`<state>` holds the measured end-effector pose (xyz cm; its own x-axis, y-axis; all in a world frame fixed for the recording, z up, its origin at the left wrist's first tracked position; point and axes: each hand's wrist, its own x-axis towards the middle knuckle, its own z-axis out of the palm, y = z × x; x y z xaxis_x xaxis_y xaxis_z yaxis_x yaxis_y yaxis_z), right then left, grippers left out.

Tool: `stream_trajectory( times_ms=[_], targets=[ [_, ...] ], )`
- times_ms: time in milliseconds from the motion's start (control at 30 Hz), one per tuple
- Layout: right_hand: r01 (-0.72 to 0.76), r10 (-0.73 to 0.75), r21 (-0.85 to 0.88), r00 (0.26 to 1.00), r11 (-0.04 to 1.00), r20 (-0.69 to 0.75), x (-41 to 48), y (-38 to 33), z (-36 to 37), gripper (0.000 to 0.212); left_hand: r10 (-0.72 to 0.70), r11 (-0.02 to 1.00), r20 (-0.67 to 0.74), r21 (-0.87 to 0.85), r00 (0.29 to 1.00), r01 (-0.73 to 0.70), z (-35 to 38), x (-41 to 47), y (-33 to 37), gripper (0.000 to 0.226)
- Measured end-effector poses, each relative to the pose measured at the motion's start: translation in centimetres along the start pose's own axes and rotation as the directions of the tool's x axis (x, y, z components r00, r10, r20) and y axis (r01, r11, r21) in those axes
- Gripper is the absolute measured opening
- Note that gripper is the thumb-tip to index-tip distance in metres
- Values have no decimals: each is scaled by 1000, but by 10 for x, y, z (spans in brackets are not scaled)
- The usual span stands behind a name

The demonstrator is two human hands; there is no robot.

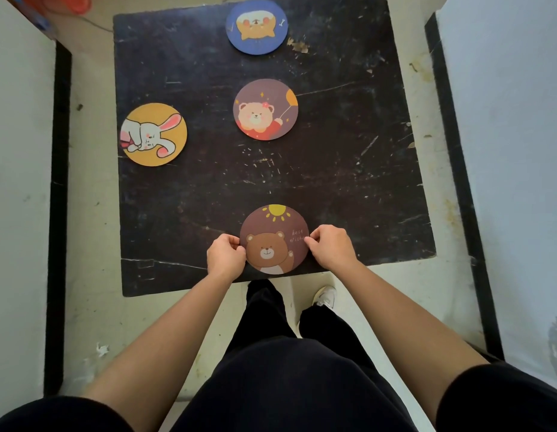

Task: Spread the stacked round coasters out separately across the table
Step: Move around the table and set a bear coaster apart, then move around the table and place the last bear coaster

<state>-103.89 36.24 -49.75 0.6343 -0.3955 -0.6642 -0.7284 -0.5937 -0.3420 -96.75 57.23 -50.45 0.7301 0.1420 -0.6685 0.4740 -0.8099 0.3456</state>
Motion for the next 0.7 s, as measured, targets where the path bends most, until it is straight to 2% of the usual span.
stream_trajectory(
  times_ms=[133, 233, 333, 400, 467, 567, 633, 700],
  targets=[
    [-36, 33, -54, 998, 998, -61, -1, 5, 1, 28, 86, 983, -2, 165, 996, -84, -1, -4, 2, 30],
    [4, -16, -118, 995, 993, -97, 1, 6, -9, 42, 179, 953, -55, 259, 982, -159, -12, -7, 7, 44],
    [66, -99, -145, 968, 987, -233, 9, -6, -43, 53, 359, 887, -126, 354, 925, -297, -39, -3, 30, 54],
    [110, -172, -188, 919, 976, -354, 13, -23, -79, 59, 505, 807, -168, 441, 847, -393, -66, -1, 58, 58],
    [174, -268, -227, 818, 958, -509, 11, -45, -121, 62, 654, 717, -234, 493, 719, -492, -97, -3, 96, 60],
    [247, -388, -300, 592, 921, -706, 0, -74, -186, 66, 775, 632, -376, 482, 509, -607, -137, -17, 158, 63],
    [241, -429, -356, 453, 903, -782, -8, -85, -220, 67, 799, 596, -430, 478, 419, -645, -154, -28, 194, 63],
    [221, -450, -394, 358, 892, -818, -13, -86, -241, 68, 814, 571, -439, 484, 379, -663, -160, -40, 221, 63]
  ],
)
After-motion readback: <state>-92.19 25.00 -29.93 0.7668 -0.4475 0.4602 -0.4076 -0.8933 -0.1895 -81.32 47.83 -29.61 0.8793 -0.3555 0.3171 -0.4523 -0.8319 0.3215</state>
